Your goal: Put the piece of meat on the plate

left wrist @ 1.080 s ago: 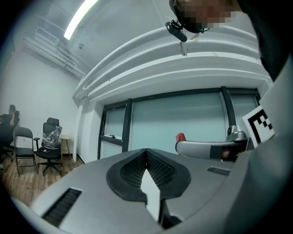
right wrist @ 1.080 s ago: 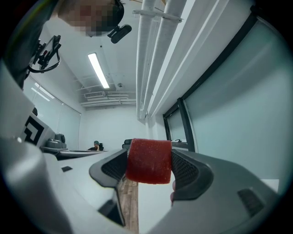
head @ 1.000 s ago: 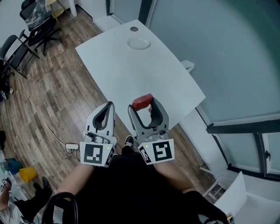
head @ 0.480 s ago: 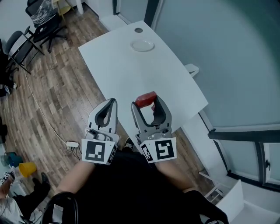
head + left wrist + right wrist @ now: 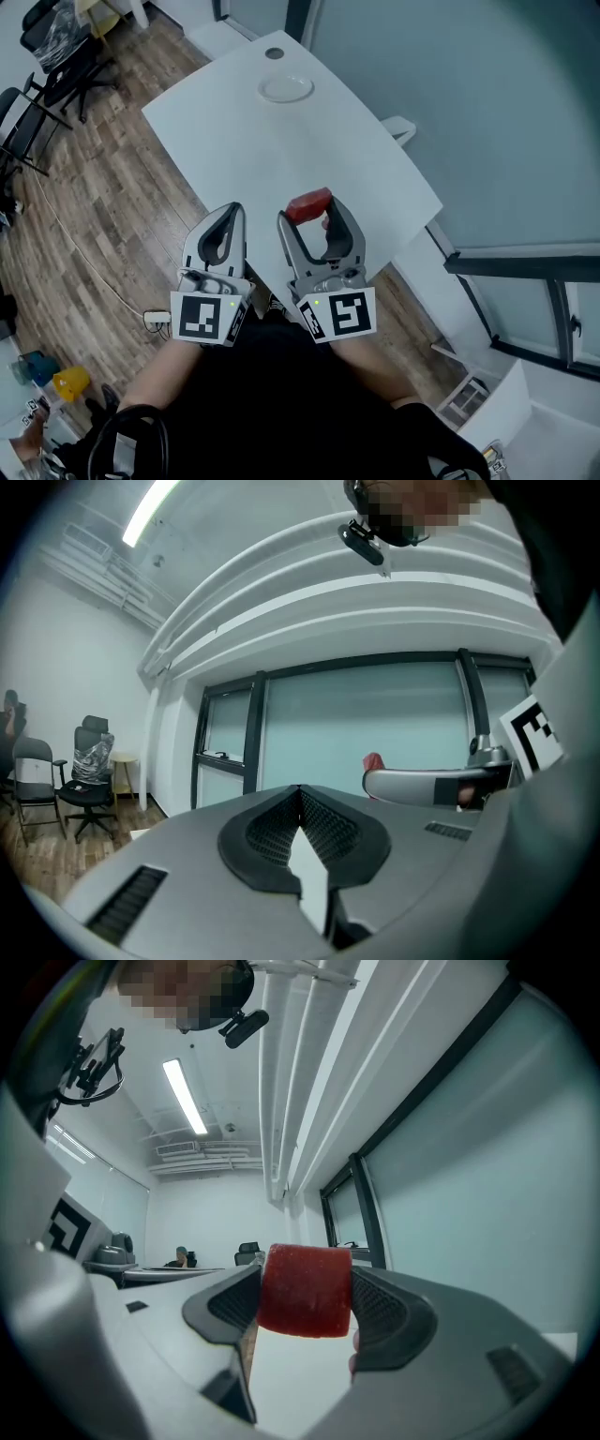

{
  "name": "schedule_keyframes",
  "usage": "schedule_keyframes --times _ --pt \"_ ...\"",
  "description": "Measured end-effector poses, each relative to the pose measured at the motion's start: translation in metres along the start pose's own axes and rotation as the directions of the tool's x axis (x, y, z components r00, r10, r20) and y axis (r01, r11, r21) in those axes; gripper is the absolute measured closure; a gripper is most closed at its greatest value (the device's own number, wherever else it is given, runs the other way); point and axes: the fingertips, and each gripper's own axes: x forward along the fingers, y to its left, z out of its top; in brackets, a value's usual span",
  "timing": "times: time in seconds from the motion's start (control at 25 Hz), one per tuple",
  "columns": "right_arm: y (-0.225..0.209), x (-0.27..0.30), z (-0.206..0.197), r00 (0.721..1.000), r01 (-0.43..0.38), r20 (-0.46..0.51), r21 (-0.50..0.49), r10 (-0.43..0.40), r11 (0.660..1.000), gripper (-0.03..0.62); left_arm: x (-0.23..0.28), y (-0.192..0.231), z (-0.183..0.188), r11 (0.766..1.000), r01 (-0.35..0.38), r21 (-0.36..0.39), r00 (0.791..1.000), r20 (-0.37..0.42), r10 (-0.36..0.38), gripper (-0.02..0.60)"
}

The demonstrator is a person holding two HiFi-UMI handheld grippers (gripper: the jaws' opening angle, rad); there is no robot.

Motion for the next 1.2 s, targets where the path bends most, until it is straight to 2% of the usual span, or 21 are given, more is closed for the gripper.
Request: schedule_keyframes --times 0.48,0.64,0.96,1.2 --pt "-0.022 0.068 -0.002 0.993 0.121 -0.008 0.003 -0.121 0.993 0.296 0.076 0.046 0.004 0.994 0.112 -0.014 0.994 0.002 -0.112 0.583" --pt "-0.023 0.092 -0.005 0.989 0.150 -0.013 -0.001 -0.150 0.989 0.296 0.095 0.067 0.000 0.992 0.126 -0.018 0.991 -0.041 -0.127 0.581" --pt "-0.024 0.143 -0.006 0.981 0.193 -0.017 -0.011 -0.194 0.981 0.296 0.127 0.105 0.003 0.981 0.190 -0.025 0.981 -0.026 -0.191 0.583" --pt "-0.023 0.171 -0.013 0.973 0.228 -0.031 -0.005 -0.228 0.974 0.296 0.145 0.128 -0.004 0.977 0.209 -0.043 0.976 -0.054 -0.211 0.583"
